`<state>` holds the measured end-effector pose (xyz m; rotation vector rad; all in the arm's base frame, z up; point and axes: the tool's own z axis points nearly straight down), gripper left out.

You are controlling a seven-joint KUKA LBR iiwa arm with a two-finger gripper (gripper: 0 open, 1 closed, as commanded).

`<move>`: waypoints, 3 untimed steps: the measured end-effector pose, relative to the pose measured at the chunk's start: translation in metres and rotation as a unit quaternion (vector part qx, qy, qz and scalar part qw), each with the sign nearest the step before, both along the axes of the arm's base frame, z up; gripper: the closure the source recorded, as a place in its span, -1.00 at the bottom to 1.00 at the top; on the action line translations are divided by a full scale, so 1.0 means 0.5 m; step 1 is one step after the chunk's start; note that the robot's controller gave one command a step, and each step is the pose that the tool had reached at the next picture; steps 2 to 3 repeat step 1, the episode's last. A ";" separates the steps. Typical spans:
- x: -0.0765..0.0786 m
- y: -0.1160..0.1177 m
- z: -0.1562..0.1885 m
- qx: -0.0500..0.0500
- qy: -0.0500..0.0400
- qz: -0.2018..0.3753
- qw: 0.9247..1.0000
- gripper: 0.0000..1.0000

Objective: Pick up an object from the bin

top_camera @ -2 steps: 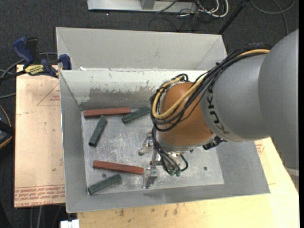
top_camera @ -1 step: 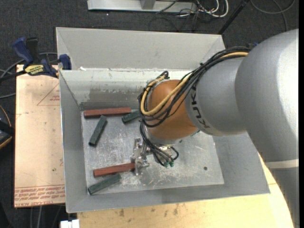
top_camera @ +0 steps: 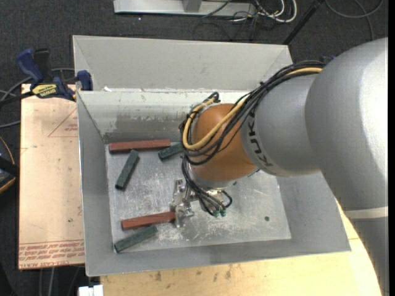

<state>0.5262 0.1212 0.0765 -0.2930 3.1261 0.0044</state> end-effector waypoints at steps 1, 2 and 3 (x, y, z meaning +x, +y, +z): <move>0.007 -0.062 0.326 -0.001 -0.003 0.006 1.000 1.00; 0.007 -0.062 0.326 -0.001 -0.003 0.006 1.000 1.00; 0.007 -0.062 0.326 -0.001 -0.003 0.006 1.000 1.00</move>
Offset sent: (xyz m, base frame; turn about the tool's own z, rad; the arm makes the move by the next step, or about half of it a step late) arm 0.0000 0.0000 0.0000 0.0000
